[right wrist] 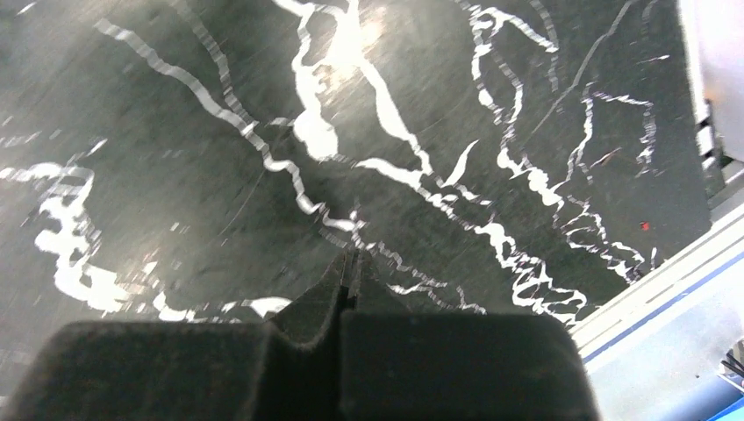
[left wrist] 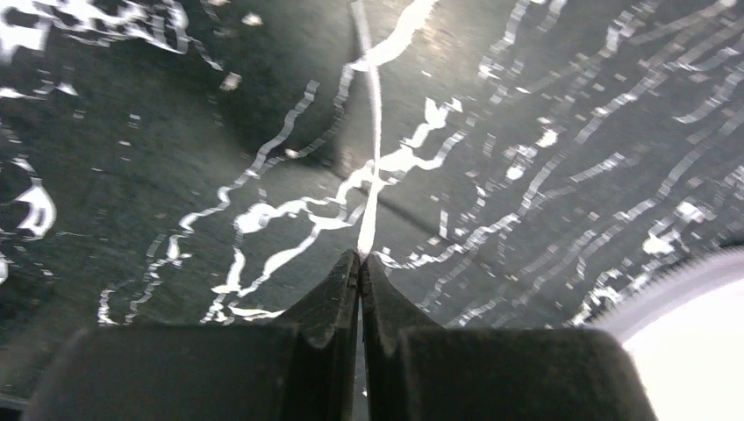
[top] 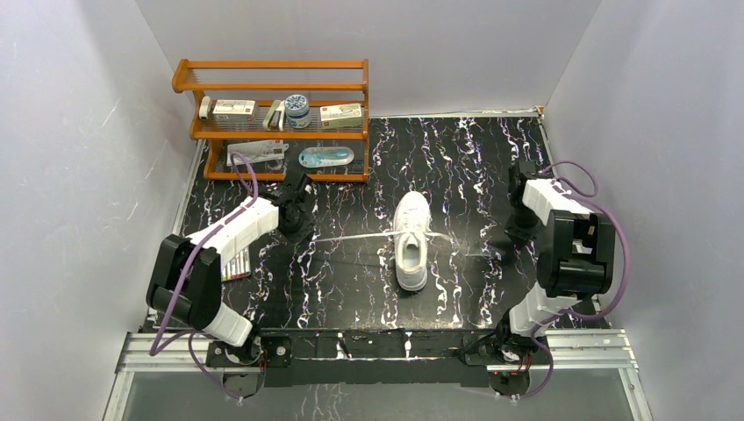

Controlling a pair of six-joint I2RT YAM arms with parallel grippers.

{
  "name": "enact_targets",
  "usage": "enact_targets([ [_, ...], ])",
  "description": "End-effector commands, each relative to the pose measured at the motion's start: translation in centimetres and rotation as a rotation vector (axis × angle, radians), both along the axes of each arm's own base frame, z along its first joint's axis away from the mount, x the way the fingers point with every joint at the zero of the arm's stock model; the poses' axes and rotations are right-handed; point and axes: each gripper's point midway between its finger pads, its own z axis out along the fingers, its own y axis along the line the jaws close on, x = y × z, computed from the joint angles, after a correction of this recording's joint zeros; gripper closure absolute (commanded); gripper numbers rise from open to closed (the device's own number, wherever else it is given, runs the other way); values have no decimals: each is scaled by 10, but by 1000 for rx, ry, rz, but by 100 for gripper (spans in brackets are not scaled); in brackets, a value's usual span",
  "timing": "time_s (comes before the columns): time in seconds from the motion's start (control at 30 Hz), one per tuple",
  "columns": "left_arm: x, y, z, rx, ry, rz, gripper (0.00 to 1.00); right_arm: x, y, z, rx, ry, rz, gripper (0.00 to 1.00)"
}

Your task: Tie the shoes

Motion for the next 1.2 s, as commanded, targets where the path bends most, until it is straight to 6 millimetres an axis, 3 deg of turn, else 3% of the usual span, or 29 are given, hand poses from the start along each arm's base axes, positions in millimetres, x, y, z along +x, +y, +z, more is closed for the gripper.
enact_targets([
  [0.0, -21, 51, -14, 192, 76, 50, 100, 3, -33, -5, -141, -18, -60, 100],
  [0.13, -14, 51, -9, 192, 37, -7, 100, 9, -25, 0, -108, -51, -26, 100],
  [0.27, 5, 8, 10, 1, -57, -157, 100, 25, 9, 20, 20, -140, 123, 100],
  [0.3, 10, -2, 16, -39, -83, -194, 94, 32, 26, 24, 109, -173, 193, 100],
  [0.37, 12, -14, 22, -66, -95, -240, 71, 43, 63, 36, 292, -241, 306, 100],
  [0.47, 7, -19, 29, -97, -101, -279, 43, 50, 113, 57, 503, -341, 450, 64],
  [0.5, 5, -20, 34, -101, -120, -293, 36, 46, 137, 61, 568, -340, 531, 54],
  [0.53, 4, -20, 41, -104, -146, -308, 33, 41, 152, 64, 629, -328, 583, 49],
  [0.67, 1, -40, 86, -203, -365, -496, 15, 26, 159, 68, 663, -275, 606, 39],
  [0.77, -7, -69, 107, -333, -503, -677, 12, 19, 165, 61, 710, -255, 616, 29],
  [0.93, -20, -109, 104, -391, -547, -933, 18, 11, 173, 38, 696, -108, 521, 28],
  [0.97, -25, -117, 102, -388, -543, -986, 23, 11, 174, 34, 700, -100, 449, 32],
  [1.07, -37, -141, 98, -367, -540, -1085, 25, 12, 177, 27, 681, -89, 193, 48],
  [1.17, -46, -155, 93, -345, -550, -1148, 23, 11, 186, 21, 659, -108, 31, 41],
])
